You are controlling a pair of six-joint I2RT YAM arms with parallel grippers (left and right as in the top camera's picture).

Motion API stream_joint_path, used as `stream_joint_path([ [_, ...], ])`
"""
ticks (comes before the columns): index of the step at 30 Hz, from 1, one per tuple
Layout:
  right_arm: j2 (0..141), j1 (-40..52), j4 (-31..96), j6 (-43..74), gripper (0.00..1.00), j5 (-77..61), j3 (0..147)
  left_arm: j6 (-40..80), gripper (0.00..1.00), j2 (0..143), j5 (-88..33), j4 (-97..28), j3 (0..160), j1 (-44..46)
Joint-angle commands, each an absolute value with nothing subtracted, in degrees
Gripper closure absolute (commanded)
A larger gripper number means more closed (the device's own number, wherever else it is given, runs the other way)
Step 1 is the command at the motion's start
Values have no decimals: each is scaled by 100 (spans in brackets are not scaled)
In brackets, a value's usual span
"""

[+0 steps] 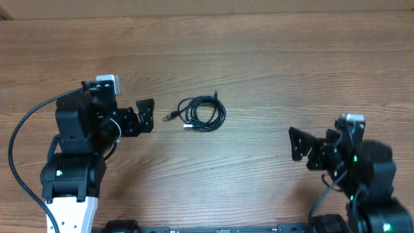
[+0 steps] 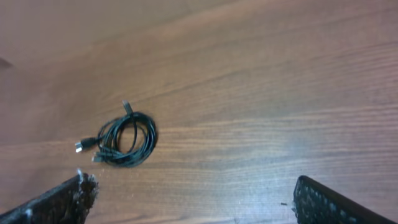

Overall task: Untangle cables
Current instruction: 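Move the left gripper forward and down onto the black cable coil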

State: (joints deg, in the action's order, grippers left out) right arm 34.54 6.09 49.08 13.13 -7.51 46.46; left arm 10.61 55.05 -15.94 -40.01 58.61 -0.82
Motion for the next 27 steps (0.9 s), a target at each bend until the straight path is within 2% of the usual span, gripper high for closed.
stream_joint_path([
  [1,4224,622,5334,1347,0,-731,5389,1293,0,5516,-2064,-3959,6025,-60],
  [7,5402,622,6405,1328,0,-342,6508,1160,0,5793,-1999,-3992,6193,176],
  [10,5767,622,6770,1332,0,-351,6928,1151,0,6128,-1417,-4386,6626,506],
  [17,5916,622,6803,1332,0,-770,7054,582,1,6982,-534,-5258,7649,1260],
  [23,5916,622,6783,1332,0,-913,7054,591,0,7625,-631,-5258,7703,1428],
  [27,5916,622,6788,1332,0,-913,7054,1041,0,8121,-648,-5068,7703,1428],
])
